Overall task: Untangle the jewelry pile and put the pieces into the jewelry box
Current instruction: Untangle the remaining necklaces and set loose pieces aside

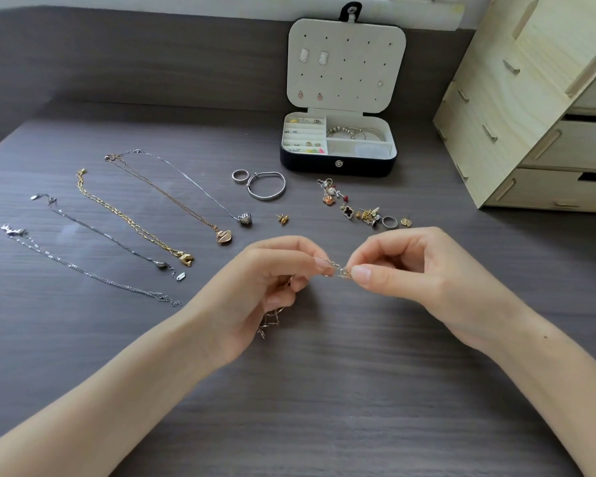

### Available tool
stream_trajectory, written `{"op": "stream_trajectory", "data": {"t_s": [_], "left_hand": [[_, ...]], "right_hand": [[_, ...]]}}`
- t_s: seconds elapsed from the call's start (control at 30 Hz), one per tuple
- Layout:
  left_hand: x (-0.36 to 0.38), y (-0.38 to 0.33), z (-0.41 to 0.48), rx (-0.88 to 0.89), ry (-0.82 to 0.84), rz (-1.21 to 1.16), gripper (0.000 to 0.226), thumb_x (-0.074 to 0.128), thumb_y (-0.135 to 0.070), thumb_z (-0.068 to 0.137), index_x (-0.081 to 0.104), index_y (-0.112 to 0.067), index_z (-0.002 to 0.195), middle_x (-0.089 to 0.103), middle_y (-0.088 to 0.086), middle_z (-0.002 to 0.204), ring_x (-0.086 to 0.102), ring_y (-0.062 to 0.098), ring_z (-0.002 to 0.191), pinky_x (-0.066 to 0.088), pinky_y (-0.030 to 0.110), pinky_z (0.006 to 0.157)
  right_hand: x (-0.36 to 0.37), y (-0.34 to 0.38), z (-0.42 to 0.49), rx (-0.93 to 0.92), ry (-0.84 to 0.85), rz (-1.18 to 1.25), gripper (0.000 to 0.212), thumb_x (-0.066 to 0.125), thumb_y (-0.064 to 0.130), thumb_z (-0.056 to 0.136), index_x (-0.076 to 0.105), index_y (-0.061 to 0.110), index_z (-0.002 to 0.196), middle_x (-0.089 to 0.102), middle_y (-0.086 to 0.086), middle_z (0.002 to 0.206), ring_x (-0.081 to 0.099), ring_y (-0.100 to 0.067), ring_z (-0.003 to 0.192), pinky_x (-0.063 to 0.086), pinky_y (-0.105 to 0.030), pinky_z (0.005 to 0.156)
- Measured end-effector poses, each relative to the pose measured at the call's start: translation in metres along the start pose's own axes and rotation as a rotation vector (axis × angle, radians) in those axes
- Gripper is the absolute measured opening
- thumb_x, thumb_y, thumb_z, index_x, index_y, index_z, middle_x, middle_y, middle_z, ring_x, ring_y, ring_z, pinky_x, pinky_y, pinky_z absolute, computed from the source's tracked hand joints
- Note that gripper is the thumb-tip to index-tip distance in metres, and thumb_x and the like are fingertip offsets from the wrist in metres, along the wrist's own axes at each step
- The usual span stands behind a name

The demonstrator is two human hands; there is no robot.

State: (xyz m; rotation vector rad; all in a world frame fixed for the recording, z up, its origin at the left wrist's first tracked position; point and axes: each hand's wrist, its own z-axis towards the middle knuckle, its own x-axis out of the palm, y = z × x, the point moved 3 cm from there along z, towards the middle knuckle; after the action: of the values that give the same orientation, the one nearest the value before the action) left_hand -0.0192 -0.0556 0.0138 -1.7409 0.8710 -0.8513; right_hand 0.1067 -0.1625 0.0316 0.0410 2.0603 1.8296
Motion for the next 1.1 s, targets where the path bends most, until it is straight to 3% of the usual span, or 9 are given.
{"op": "stream_trajectory", "data": {"t_s": [0.13, 0.27, 0.43, 0.6, 0.7, 0.77, 0.83, 0.97, 1.1], "left_hand": [[-0.003, -0.001, 0.000, 0.049, -0.068, 0.087, 0.009, 0.069, -0.025, 0.050, 0.063, -0.022, 0.055, 0.054, -0.002, 0.068, 0.039, 0.005, 0.063, 0.025, 0.020, 0.053], [-0.004, -0.002, 0.000, 0.202, -0.198, 0.232, 0.008, 0.068, -0.033, 0.058, 0.068, -0.024, 0.057, 0.063, 0.004, 0.087, 0.057, 0.008, 0.074, 0.040, 0.021, 0.071], [-0.006, 0.001, 0.000, 0.317, -0.292, 0.400, 0.021, 0.063, -0.047, 0.063, 0.071, -0.030, 0.074, 0.065, -0.014, 0.093, 0.061, 0.008, 0.092, 0.045, 0.025, 0.085], [-0.005, -0.004, -0.004, 0.413, -0.423, 0.575, 0.014, 0.062, -0.038, 0.071, 0.060, -0.026, 0.065, 0.056, -0.015, 0.066, 0.046, 0.004, 0.064, 0.036, 0.019, 0.062], [0.000, -0.004, -0.005, 0.343, -0.277, 0.500, 0.030, 0.059, -0.041, 0.074, 0.065, -0.017, 0.058, 0.059, 0.004, 0.058, 0.046, 0.013, 0.056, 0.033, 0.022, 0.053], [0.003, -0.002, -0.005, 0.281, -0.163, 0.445, 0.028, 0.057, -0.044, 0.075, 0.071, -0.023, 0.064, 0.068, 0.001, 0.065, 0.059, 0.023, 0.066, 0.043, 0.030, 0.064], [0.003, 0.001, -0.004, 0.232, -0.131, 0.405, 0.022, 0.059, -0.043, 0.073, 0.072, -0.026, 0.067, 0.071, -0.001, 0.070, 0.064, 0.021, 0.073, 0.047, 0.032, 0.072], [0.001, 0.004, -0.002, 0.191, -0.157, 0.402, 0.017, 0.065, -0.042, 0.067, 0.070, -0.025, 0.066, 0.065, -0.004, 0.060, 0.053, 0.007, 0.059, 0.039, 0.021, 0.057], [0.001, 0.006, 0.000, 0.141, -0.132, 0.298, 0.012, 0.068, -0.034, 0.064, 0.070, -0.023, 0.066, 0.064, -0.002, 0.062, 0.055, 0.008, 0.062, 0.042, 0.018, 0.059]], "right_hand": [[0.003, -0.001, 0.000, 0.027, 0.024, -0.004, 0.011, 0.067, 0.029, 0.070, 0.072, 0.020, 0.073, 0.054, -0.013, 0.068, 0.047, -0.014, 0.065, 0.042, -0.018, 0.063], [0.003, -0.003, 0.001, 0.027, 0.028, 0.013, 0.012, 0.065, 0.030, 0.072, 0.073, 0.021, 0.075, 0.069, 0.002, 0.075, 0.060, -0.007, 0.075, 0.047, -0.018, 0.074], [0.003, -0.002, 0.000, -0.008, 0.041, -0.007, 0.011, 0.067, 0.031, 0.079, 0.073, 0.022, 0.075, 0.071, 0.005, 0.076, 0.061, -0.005, 0.076, 0.047, -0.017, 0.074], [0.005, -0.003, 0.001, -0.024, -0.004, -0.045, 0.018, 0.066, 0.037, 0.082, 0.073, 0.023, 0.074, 0.070, -0.009, 0.080, 0.058, -0.020, 0.076, 0.047, -0.037, 0.073], [0.007, -0.004, 0.002, -0.015, -0.023, -0.062, 0.021, 0.063, 0.039, 0.077, 0.072, 0.020, 0.075, 0.070, -0.011, 0.080, 0.057, -0.016, 0.074, 0.047, -0.038, 0.073], [0.008, -0.004, 0.002, -0.013, -0.034, -0.058, 0.023, 0.060, 0.037, 0.073, 0.072, 0.018, 0.076, 0.071, -0.007, 0.080, 0.060, -0.011, 0.073, 0.049, -0.031, 0.074], [0.008, -0.004, 0.002, -0.027, -0.059, -0.067, 0.024, 0.060, 0.037, 0.074, 0.072, 0.016, 0.076, 0.071, -0.007, 0.079, 0.060, -0.011, 0.071, 0.049, -0.029, 0.072], [0.007, -0.008, 0.002, -0.083, -0.097, -0.160, 0.015, 0.064, 0.025, 0.085, 0.073, 0.014, 0.078, 0.068, -0.010, 0.072, 0.054, -0.026, 0.063, 0.044, -0.034, 0.061], [0.007, -0.011, 0.003, -0.133, -0.121, -0.224, 0.013, 0.066, 0.021, 0.086, 0.071, 0.018, 0.074, 0.065, 0.000, 0.066, 0.054, -0.015, 0.059, 0.041, -0.022, 0.055]]}}
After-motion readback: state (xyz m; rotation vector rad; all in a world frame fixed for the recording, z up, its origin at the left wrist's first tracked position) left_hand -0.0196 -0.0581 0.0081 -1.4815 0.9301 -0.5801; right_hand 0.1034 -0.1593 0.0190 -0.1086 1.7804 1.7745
